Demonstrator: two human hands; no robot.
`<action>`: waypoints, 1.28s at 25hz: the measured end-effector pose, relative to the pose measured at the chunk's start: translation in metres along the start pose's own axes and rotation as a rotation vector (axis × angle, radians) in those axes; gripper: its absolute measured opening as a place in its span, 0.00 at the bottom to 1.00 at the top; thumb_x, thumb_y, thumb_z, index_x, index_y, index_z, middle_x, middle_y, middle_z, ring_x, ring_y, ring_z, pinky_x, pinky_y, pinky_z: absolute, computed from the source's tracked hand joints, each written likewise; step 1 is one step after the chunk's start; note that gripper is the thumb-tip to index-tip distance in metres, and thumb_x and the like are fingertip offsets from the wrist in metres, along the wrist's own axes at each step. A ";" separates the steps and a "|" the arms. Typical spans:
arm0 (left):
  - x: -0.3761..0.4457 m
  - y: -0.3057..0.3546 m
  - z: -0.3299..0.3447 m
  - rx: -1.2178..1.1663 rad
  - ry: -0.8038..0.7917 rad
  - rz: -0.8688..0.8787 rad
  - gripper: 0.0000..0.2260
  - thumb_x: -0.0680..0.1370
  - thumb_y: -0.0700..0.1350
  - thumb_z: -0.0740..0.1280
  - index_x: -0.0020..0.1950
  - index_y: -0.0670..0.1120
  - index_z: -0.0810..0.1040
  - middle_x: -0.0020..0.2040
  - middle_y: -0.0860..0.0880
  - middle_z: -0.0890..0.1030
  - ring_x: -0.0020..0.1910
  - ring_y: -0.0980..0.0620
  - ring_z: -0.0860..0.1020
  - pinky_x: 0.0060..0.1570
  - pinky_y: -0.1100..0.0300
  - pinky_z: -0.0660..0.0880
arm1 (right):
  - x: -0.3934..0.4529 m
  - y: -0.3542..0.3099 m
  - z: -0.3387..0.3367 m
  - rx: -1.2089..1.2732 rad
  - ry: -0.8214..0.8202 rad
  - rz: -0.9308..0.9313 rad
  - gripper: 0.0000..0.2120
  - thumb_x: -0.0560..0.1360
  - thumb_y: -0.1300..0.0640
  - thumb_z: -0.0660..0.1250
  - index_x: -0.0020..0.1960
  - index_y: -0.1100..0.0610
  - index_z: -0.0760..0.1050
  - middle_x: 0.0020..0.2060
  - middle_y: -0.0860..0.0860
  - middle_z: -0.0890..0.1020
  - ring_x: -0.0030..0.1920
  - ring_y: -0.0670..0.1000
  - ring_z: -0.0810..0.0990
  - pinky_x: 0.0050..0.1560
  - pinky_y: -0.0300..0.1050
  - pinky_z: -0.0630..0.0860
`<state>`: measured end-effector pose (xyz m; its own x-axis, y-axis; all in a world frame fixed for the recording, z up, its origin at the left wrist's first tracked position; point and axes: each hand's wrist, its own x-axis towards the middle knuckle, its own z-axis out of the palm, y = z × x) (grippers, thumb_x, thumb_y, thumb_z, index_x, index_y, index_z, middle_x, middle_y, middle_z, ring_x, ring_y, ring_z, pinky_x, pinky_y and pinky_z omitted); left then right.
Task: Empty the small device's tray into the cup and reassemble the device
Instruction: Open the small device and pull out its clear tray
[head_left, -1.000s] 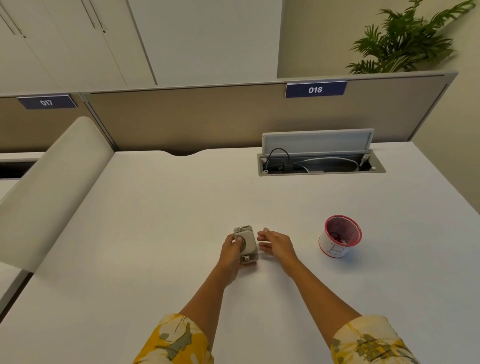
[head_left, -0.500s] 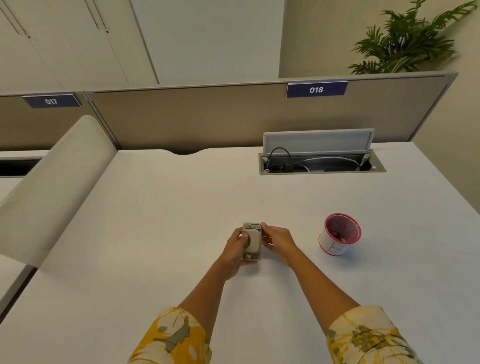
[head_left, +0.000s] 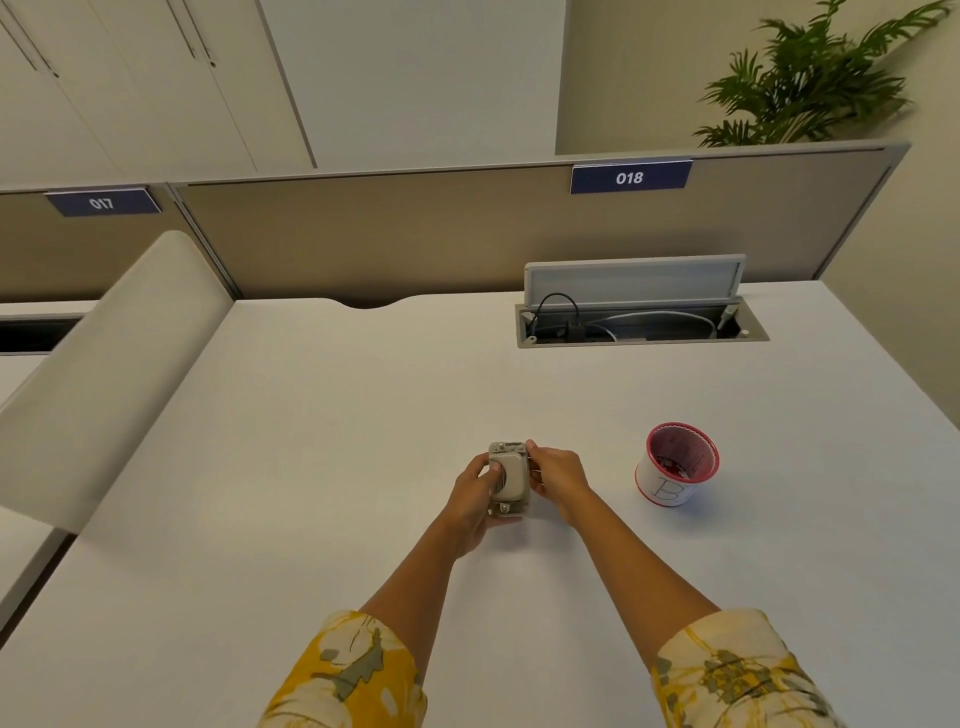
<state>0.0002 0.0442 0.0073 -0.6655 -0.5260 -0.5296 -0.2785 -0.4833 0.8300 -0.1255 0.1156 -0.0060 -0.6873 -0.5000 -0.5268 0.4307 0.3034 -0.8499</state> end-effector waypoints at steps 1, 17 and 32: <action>0.000 0.001 0.001 -0.022 -0.002 0.002 0.13 0.85 0.45 0.57 0.66 0.48 0.76 0.60 0.43 0.80 0.54 0.40 0.82 0.54 0.37 0.80 | -0.003 -0.001 0.001 -0.009 0.017 -0.040 0.15 0.79 0.50 0.65 0.53 0.61 0.81 0.48 0.57 0.84 0.46 0.53 0.82 0.52 0.50 0.81; -0.001 0.015 0.025 -0.164 0.167 -0.066 0.18 0.85 0.54 0.56 0.54 0.46 0.82 0.54 0.41 0.85 0.50 0.42 0.84 0.42 0.50 0.82 | -0.047 0.007 0.017 -0.150 0.065 -0.475 0.10 0.79 0.47 0.62 0.56 0.51 0.77 0.51 0.49 0.83 0.52 0.52 0.83 0.45 0.34 0.79; -0.013 0.017 0.035 -0.213 0.162 -0.010 0.18 0.86 0.49 0.54 0.52 0.44 0.82 0.48 0.43 0.84 0.44 0.45 0.83 0.39 0.54 0.81 | -0.046 0.001 0.012 -0.146 0.095 -0.530 0.19 0.81 0.49 0.60 0.69 0.54 0.72 0.64 0.53 0.79 0.60 0.53 0.80 0.58 0.44 0.80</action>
<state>-0.0197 0.0673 0.0343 -0.5394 -0.6173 -0.5727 -0.1212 -0.6162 0.7782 -0.0866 0.1291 0.0170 -0.8404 -0.5416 -0.0195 -0.0691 0.1428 -0.9873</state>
